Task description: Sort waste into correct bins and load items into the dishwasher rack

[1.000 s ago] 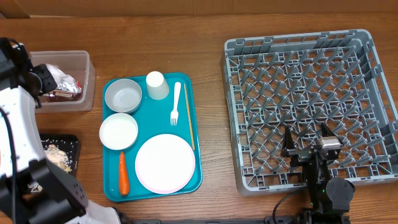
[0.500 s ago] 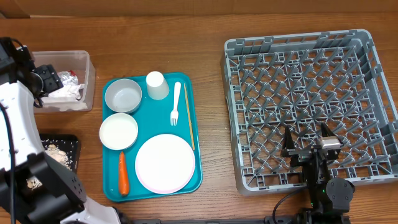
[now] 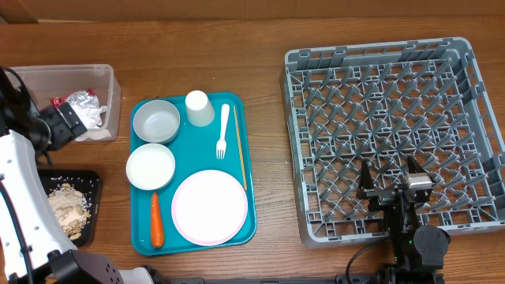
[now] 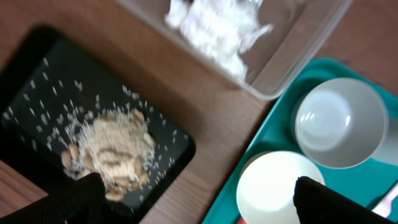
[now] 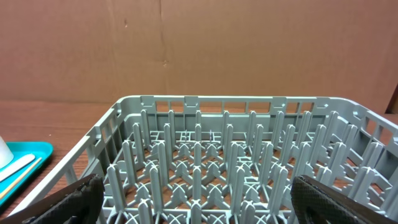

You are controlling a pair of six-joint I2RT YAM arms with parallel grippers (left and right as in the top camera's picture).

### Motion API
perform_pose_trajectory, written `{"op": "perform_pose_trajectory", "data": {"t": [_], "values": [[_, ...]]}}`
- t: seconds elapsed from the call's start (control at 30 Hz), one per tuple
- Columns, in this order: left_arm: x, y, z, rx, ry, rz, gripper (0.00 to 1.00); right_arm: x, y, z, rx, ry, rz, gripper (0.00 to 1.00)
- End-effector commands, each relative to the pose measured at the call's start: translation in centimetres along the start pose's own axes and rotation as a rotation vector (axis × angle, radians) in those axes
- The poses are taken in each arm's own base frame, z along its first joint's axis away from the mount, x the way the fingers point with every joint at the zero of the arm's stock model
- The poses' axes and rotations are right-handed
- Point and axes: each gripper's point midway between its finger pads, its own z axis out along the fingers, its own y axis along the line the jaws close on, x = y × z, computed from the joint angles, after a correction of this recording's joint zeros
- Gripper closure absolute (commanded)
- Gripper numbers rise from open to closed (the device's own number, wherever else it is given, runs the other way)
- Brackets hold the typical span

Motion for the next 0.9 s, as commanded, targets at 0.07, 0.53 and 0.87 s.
{"op": "perform_pose_trajectory", "data": {"t": [0.07,0.53,0.87], "values": [[3.5,2.7,3.7,-0.06,0.139,-0.259,0.0,0.2,0.0,0.0,0.0,-0.003,-0.001,0.0],[7.4,8.1,9.5,-0.058,0.199,-0.577,0.81,0.2,0.0,0.0,0.0,-0.003,-0.001,0.0],[7.1,8.6,12.5,-0.066,0.189,-0.648,0.96,0.2,0.0,0.0,0.0,-0.003,-0.001,0.0]]}}
